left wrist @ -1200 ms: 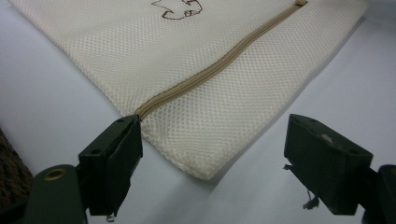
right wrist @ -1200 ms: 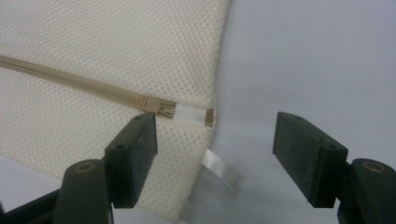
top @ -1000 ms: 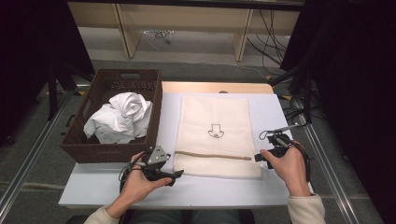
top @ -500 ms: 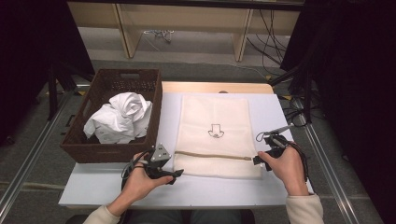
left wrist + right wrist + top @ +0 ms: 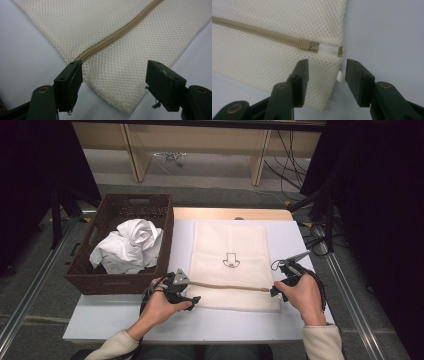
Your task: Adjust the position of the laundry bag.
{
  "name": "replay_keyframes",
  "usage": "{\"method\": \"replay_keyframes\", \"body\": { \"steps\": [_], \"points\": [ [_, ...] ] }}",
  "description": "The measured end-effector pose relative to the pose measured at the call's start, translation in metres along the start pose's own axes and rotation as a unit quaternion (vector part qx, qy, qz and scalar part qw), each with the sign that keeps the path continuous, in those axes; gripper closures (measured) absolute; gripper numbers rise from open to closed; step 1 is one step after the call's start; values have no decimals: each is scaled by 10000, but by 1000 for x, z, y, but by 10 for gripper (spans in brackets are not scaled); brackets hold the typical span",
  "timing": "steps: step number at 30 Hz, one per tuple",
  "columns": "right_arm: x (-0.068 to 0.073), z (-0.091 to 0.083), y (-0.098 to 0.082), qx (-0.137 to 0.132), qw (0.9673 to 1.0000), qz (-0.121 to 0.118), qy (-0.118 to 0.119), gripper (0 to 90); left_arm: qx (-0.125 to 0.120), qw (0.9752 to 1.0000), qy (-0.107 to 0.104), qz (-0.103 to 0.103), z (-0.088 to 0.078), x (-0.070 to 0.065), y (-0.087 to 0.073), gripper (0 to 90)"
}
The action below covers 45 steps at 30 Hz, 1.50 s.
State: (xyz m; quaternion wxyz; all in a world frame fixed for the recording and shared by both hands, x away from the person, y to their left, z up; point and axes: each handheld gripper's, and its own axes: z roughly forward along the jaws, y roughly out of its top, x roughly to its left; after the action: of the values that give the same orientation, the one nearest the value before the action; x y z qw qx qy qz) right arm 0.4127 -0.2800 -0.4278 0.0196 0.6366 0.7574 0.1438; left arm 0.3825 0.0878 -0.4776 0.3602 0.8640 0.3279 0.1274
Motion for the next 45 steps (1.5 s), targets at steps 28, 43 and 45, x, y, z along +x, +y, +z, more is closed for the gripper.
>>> {"method": "replay_keyframes", "body": {
  "steps": [28,43,45],
  "points": [
    [16,20,-4,664,9961,204,-548,762,287,9996,-23,-76,5,-4,-8,552],
    [13,18,-3,721,9954,335,-533,884,175,9994,-42,-306,5,-6,-8,829],
    [10,17,-3,706,9962,270,-440,884,134,9989,-46,-457,5,-6,-9,841]
  ]
}}
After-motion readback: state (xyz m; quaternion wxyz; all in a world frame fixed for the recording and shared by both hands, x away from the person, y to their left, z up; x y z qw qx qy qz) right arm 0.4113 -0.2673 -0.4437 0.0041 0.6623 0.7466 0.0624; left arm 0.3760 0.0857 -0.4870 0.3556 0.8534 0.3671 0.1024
